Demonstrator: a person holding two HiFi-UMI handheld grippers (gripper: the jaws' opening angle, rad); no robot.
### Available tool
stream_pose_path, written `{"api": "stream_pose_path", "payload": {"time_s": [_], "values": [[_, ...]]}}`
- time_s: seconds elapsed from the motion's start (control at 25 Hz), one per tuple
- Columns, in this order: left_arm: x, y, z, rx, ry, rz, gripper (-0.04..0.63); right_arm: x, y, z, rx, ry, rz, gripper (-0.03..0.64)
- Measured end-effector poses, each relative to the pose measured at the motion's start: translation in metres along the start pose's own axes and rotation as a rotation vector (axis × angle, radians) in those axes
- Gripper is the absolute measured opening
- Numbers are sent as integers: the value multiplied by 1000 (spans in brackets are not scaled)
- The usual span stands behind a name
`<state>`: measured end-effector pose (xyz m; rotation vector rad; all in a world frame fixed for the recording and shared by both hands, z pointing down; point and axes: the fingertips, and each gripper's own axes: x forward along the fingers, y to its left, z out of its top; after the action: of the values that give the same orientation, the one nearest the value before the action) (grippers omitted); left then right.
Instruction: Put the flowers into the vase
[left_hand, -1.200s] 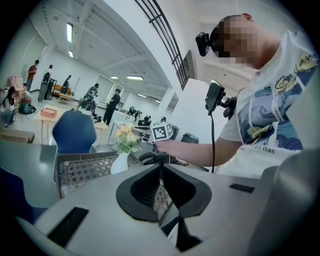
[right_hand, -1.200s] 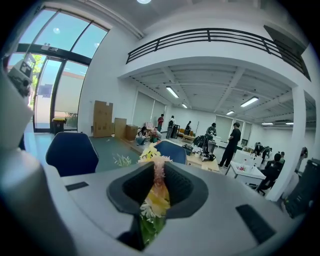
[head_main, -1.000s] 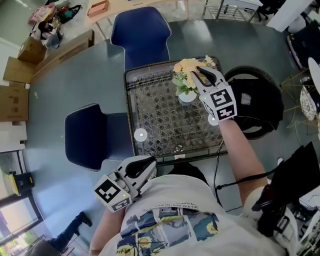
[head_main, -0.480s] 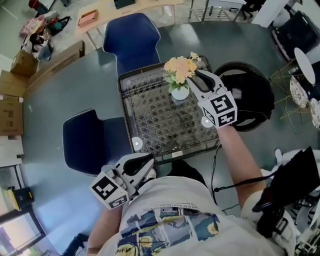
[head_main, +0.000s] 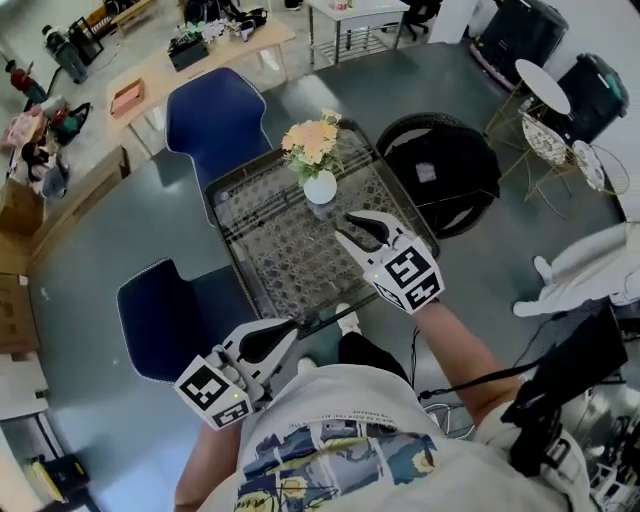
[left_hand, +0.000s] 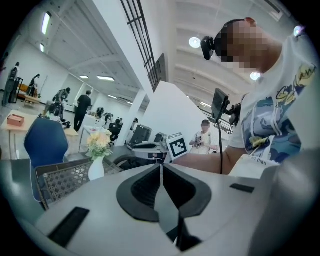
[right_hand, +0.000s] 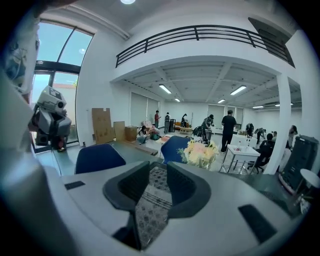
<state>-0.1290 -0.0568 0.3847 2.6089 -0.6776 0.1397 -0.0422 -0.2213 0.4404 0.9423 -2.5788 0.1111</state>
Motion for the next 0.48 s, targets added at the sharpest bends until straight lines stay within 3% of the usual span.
{"api": "stream_pose_path", "payload": {"time_s": [0.48], "values": [[-44,-61,-41,42,46,-110,11,-84,163,-42,143,53,55,97]]}}
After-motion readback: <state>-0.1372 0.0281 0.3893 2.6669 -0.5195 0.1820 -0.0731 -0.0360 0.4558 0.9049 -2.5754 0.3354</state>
